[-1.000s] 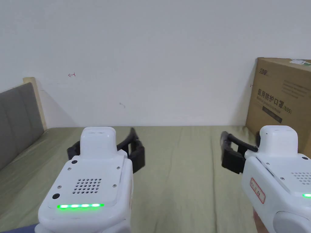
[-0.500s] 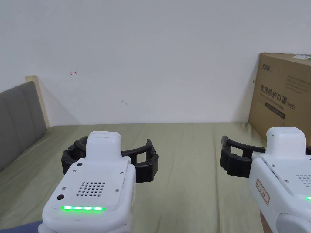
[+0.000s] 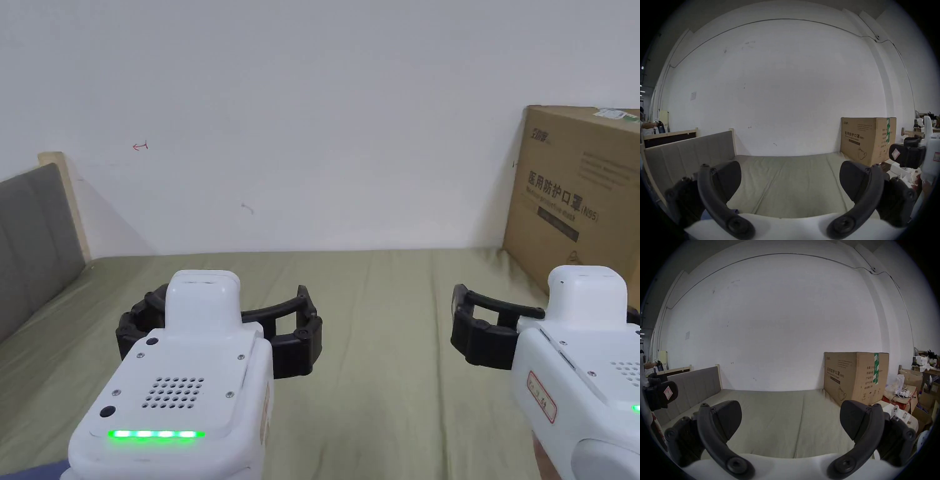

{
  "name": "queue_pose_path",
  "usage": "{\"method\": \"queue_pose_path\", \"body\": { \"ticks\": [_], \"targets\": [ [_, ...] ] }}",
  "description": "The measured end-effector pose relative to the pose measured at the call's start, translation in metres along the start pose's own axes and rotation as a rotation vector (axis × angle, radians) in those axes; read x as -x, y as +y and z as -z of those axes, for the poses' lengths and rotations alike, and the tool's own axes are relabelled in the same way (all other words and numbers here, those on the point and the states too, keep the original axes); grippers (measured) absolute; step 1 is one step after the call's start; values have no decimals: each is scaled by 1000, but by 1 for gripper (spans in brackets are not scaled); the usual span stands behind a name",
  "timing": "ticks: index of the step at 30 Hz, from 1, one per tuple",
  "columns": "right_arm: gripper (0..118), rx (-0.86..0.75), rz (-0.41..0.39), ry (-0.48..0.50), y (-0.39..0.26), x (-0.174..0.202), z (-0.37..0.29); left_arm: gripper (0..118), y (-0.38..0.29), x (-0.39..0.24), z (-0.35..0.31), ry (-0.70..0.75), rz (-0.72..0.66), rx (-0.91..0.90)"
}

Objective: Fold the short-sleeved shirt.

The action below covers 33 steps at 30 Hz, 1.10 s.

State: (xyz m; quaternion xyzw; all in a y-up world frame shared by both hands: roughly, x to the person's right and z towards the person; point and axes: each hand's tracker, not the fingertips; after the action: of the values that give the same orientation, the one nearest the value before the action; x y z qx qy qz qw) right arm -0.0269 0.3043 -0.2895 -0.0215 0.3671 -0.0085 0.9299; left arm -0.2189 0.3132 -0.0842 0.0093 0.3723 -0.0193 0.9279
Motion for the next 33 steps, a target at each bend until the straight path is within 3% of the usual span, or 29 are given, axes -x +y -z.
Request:
{"method": "queue_pose_path", "body": {
  "ticks": [11, 33],
  "targets": [
    [118, -6, -24, -12, 0, 4, -4, 118, -4, 4, -2, -21, -46, 21],
    [118, 46, 34, 27, 2, 8, -3, 118, 6, 2, 7, 44, -85, 101]
  ]
}}
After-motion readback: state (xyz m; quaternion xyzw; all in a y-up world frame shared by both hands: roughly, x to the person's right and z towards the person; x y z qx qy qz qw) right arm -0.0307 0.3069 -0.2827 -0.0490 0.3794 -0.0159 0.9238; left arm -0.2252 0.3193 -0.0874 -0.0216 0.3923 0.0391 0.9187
